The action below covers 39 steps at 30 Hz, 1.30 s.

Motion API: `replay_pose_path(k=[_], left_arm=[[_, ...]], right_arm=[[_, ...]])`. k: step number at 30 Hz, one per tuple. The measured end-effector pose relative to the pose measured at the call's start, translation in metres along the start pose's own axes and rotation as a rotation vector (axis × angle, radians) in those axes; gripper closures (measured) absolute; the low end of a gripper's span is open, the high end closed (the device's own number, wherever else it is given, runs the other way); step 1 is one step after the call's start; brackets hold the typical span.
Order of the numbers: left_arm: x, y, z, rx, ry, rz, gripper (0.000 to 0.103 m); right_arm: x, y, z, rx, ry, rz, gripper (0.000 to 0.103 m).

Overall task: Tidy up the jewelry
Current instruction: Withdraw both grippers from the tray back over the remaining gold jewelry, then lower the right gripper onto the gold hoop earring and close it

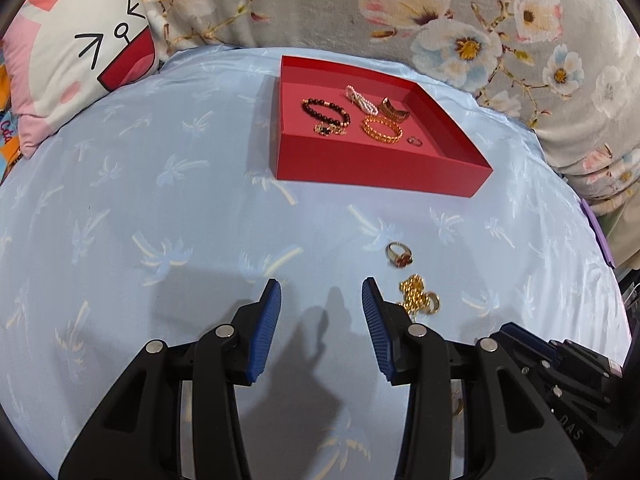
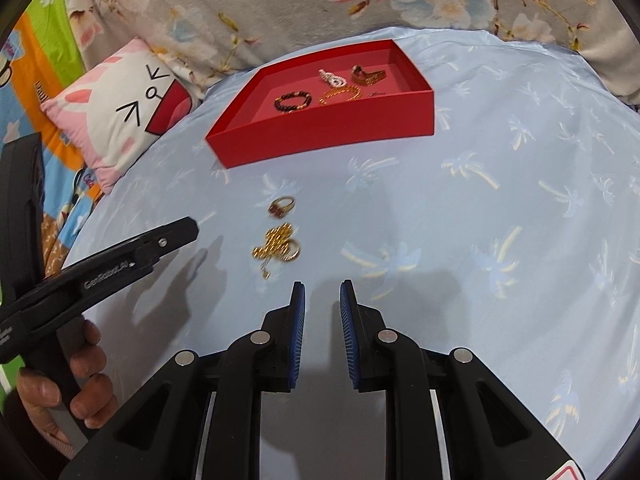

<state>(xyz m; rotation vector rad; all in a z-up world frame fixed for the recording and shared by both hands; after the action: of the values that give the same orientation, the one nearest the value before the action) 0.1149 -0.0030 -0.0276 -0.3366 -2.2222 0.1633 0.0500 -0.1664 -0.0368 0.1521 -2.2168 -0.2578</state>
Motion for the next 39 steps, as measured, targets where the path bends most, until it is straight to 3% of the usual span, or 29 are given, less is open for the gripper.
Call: replay_pose_path(k=[15, 34, 39], left_arm=[[0.011, 0.007, 0.018, 0.013, 0.008, -0.004, 0.062], [0.012, 0.014, 0.020, 0.024, 0.015, -0.006, 0.062], [0.012, 0.015, 0.020, 0.024, 0.016, -0.007, 0.062]], right_arm=[[0.007, 0.040, 0.051, 0.026, 0.086, -0.076, 0.085], [-0.010, 0.038, 0.032, 0.041, 0.016, -0.001, 0.085], [-0.013, 0.046, 0.030, 0.082, 0.001, 0.014, 0.075]])
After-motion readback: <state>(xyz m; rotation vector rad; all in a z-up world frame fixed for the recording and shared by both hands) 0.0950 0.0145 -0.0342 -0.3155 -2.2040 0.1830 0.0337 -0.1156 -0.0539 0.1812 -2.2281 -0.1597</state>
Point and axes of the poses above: each gripper's, at about its wrist camera, not at the fingertips, and x roughly against the way its jaws point, y to its left, z to its underside, the point moved 4 cm from there along -x, roughly the way its jaws point, and after that the axes turned 2 degrees about x, right-handed, at the moved point
